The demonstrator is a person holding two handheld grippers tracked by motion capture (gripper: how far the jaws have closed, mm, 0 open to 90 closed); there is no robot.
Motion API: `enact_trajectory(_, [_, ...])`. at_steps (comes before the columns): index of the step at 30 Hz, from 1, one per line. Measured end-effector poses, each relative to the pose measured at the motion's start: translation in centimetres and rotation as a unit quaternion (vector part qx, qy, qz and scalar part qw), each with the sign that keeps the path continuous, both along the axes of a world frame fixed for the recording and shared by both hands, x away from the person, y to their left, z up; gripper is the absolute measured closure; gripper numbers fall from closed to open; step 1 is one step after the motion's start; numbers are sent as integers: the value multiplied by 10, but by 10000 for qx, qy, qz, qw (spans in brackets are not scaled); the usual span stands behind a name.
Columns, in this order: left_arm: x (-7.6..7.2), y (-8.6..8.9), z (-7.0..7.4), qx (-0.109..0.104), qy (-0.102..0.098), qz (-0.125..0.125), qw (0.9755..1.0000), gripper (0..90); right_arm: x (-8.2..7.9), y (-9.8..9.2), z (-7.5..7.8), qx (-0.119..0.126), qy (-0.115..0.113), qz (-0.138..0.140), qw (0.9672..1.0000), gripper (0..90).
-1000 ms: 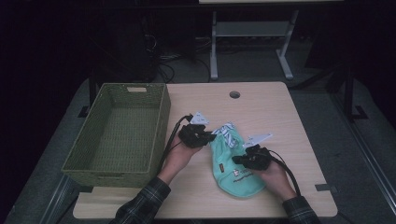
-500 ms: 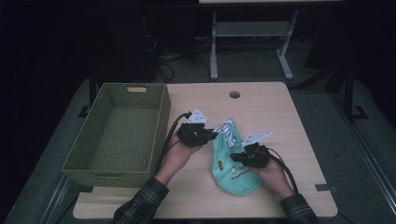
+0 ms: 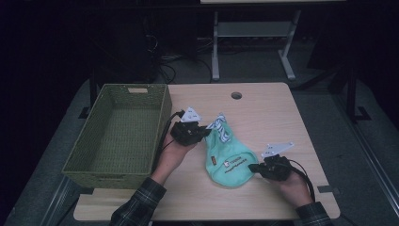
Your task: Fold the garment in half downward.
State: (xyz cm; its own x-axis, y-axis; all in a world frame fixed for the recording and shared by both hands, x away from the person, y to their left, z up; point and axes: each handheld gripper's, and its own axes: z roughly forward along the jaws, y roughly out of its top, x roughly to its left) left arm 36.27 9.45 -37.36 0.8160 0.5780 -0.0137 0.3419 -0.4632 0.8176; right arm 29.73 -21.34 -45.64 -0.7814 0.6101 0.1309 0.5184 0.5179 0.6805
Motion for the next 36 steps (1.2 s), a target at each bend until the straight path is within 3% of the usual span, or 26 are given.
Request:
enact_trajectory(6, [-6, -6, 1, 18, -42, -336, 9994, 821, 3, 4, -7, -331, 57, 36, 9994, 898])
enact_trajectory(13, [-14, -15, 0, -22, 11, -704, 9975, 820, 6, 3, -8, -326, 45, 45, 9994, 898])
enact_trajectory(25, [-27, -33, -10, 43, 144, -1333, 9910, 816, 5, 3, -8, -335, 44, 23, 9994, 898])
enact_trajectory(36, [-32, -46, -32, 248, 436, -1577, 9862, 812, 6, -1, -6, -384, -92, -17, 9992, 898])
